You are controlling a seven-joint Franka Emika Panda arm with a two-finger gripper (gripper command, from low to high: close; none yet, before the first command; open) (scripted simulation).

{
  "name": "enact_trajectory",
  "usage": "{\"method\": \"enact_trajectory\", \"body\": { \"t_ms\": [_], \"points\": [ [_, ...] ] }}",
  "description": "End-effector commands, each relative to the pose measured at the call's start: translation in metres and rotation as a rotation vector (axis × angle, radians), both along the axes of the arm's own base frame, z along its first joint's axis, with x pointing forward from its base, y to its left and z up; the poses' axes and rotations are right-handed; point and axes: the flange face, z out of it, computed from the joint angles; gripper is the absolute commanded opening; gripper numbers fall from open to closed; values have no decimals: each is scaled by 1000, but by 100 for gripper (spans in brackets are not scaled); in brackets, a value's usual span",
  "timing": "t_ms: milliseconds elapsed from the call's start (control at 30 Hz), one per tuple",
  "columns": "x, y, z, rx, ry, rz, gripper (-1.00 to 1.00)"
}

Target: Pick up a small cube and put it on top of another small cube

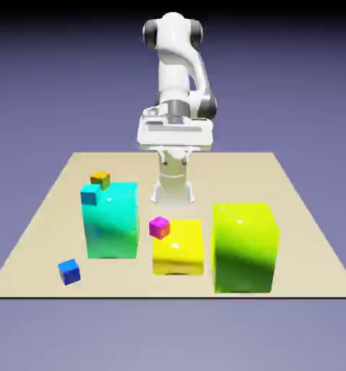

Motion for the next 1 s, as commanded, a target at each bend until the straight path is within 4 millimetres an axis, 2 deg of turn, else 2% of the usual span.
{"method": "enact_trajectory", "body": {
  "t_ms": [0, 233, 433, 667, 967],
  "points": [
    [10, -11, -3, 24, 39, -31, 0],
    [68, -92, -37, 191, 303, -238, 0],
    [100, -165, -76, 330, 505, -402, 0],
    [119, -248, -124, 481, 706, -568, 0],
    [124, -336, -180, 639, 919, -729, 0]
  ]
}}
